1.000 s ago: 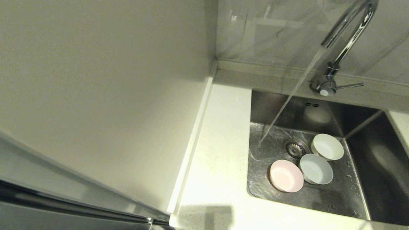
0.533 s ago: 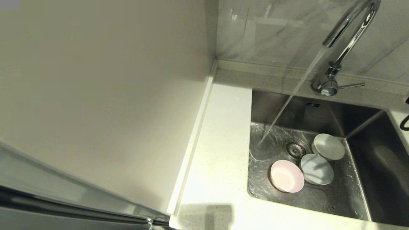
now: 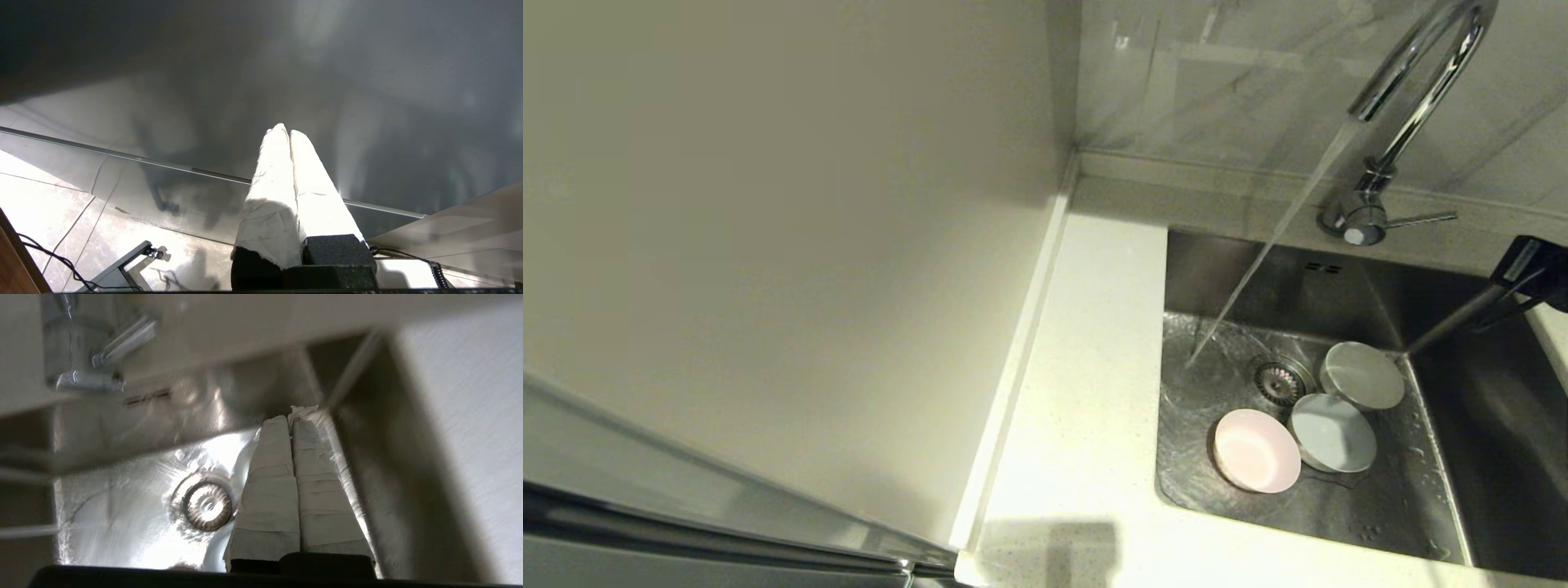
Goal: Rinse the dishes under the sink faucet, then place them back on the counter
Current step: Turn off the faucet
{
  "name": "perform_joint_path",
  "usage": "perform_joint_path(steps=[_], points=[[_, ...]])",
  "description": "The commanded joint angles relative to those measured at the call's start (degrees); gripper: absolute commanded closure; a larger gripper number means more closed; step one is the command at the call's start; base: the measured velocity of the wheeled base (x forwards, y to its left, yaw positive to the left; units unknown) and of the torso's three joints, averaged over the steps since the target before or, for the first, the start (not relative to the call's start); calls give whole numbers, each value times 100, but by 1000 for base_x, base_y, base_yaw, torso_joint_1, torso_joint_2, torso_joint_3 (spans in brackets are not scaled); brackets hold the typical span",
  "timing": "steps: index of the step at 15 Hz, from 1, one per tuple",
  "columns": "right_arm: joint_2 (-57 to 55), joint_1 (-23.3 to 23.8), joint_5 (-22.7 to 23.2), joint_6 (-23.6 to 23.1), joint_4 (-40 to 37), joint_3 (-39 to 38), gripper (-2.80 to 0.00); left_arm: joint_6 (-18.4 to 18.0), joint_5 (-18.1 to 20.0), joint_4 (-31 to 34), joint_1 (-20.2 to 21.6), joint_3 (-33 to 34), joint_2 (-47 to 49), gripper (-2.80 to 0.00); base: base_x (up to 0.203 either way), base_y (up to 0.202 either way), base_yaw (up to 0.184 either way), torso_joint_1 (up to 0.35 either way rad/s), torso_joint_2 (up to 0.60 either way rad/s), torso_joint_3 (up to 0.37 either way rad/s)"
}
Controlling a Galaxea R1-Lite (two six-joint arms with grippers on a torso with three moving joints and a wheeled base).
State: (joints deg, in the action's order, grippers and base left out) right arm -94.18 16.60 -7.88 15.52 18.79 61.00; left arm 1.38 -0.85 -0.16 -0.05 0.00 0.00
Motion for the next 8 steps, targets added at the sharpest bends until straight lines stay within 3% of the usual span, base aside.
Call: perform_joint_path(steps=[1, 8], points=[[-5, -134, 93, 248, -1, -87, 0, 2, -3, -2, 5, 0, -18, 0, 0, 0, 0, 0, 0, 0], [119, -707, 138, 384, -7, 33, 0, 2, -3, -2, 5, 0, -18, 0, 0, 0, 0, 0, 0, 0]])
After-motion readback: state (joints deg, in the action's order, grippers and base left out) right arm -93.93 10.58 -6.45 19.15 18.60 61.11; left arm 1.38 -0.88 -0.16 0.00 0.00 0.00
